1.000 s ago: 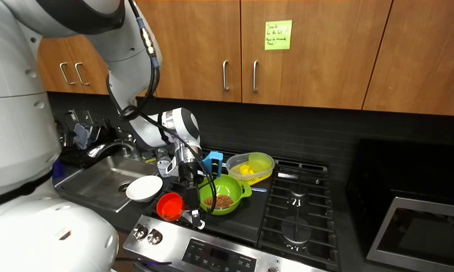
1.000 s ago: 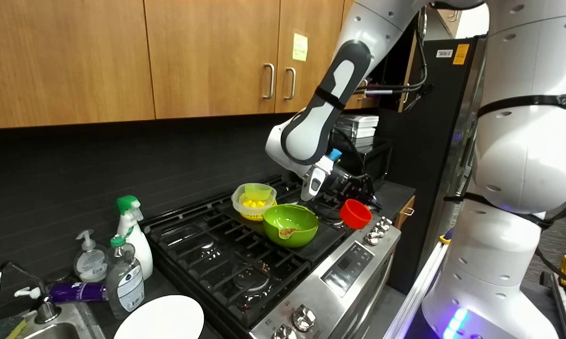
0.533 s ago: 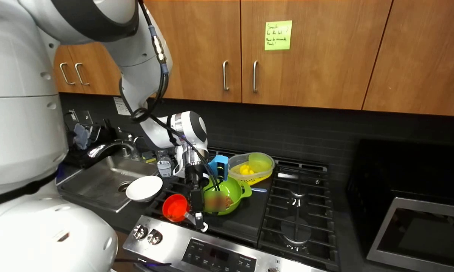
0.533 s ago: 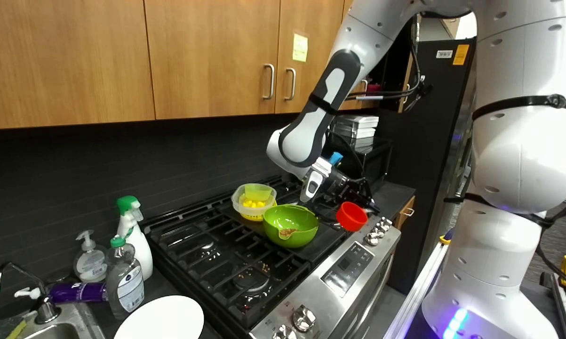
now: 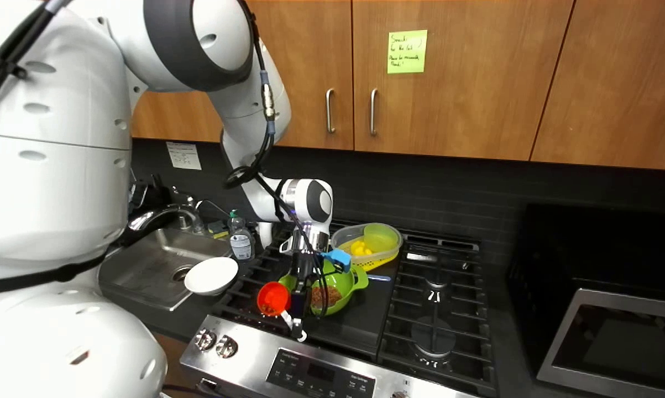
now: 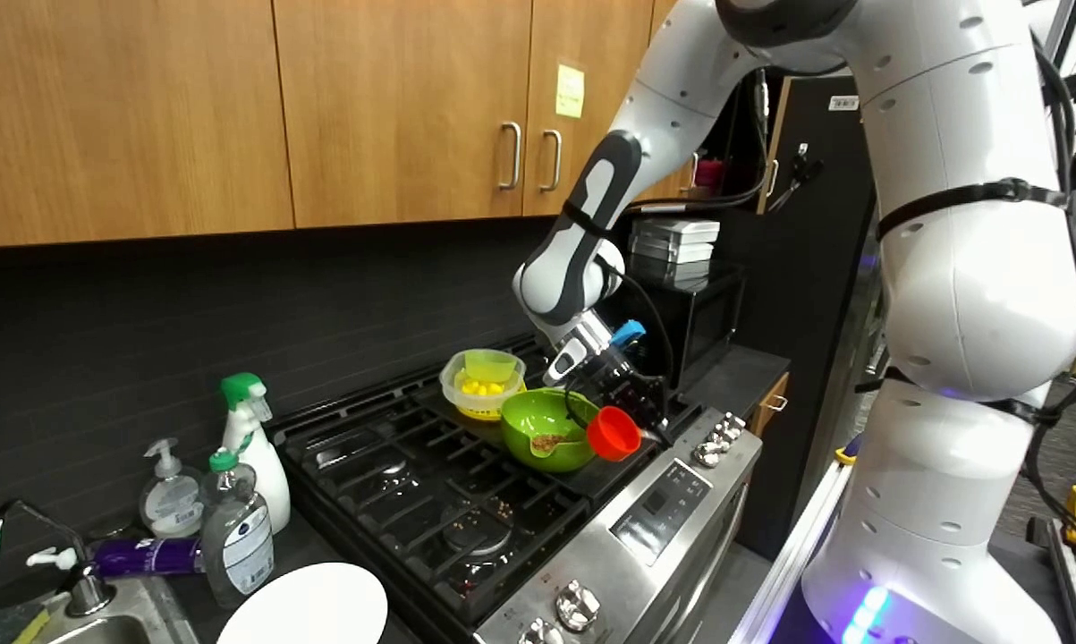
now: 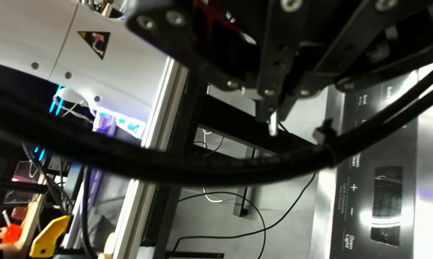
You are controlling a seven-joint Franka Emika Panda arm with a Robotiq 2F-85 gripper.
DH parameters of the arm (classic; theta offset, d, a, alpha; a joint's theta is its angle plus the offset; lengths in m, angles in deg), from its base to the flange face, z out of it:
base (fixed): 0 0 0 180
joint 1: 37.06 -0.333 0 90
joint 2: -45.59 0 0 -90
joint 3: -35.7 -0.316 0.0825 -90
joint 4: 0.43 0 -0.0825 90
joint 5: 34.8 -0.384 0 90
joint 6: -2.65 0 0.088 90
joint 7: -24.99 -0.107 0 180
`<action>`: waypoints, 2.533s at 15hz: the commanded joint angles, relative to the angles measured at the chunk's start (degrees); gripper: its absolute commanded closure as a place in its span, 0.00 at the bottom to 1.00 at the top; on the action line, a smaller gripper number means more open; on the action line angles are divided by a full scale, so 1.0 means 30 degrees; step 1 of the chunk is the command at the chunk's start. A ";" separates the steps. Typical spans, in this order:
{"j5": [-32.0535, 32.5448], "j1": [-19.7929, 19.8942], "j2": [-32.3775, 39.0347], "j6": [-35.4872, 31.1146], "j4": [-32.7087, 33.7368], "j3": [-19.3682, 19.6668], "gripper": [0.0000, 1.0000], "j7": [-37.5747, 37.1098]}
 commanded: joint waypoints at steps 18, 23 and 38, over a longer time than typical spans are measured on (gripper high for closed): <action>-0.1246 -0.0256 -0.2090 -0.1055 -0.0347 -0.0726 0.99 -0.0096; -0.0676 -0.0584 -0.4857 -0.0284 -0.1492 -0.0439 0.99 -0.0486; -0.2661 -0.0589 -0.6530 -0.0688 -0.1907 0.0216 0.99 0.0452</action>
